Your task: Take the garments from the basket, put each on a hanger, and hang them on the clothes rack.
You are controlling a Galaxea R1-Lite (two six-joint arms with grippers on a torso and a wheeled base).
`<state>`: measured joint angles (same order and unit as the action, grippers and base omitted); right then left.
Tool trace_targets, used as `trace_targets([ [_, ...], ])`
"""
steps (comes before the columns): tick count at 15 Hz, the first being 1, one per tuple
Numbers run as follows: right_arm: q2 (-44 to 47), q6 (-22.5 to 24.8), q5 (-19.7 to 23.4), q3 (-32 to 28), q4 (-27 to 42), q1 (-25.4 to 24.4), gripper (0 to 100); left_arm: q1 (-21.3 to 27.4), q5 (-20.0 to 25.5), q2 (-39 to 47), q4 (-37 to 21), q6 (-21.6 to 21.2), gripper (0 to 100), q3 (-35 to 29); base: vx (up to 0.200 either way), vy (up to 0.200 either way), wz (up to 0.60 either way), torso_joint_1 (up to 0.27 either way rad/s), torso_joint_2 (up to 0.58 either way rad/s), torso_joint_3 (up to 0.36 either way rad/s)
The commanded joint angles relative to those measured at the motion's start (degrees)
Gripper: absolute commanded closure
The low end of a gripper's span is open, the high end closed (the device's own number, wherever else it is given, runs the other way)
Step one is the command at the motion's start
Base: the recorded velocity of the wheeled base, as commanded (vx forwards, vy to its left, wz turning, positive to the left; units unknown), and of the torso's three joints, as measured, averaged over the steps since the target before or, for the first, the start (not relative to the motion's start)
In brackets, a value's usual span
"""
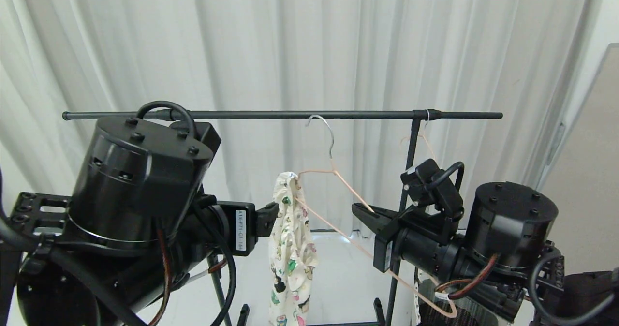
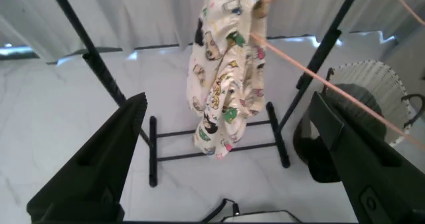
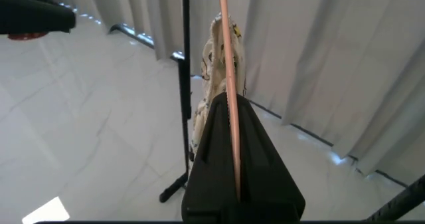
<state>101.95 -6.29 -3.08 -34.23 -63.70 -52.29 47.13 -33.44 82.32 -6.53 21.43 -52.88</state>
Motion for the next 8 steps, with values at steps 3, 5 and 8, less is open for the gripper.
trace_targets([
  [3,-0.2,3.0,-0.3,0.2,-3.0,-0.1,100,-8.6,8.4,0.8,6.9,-1.8,0,4.6,0.000,0.000,0.00,0.000,0.00,0.000],
  [5,-0.3,4.4,-0.3,0.2,-4.9,-0.1,100,-13.3,12.0,1.3,12.2,-7.5,0,7.6,0.000,0.000,0.00,0.000,0.00,0.000],
  [8,-2.2,5.1,0.1,0.2,-6.3,-0.9,100,-17.2,20.5,3.4,23.2,-13.6,0,9.4,0.000,0.000,0.00,0.000,0.00,0.000],
])
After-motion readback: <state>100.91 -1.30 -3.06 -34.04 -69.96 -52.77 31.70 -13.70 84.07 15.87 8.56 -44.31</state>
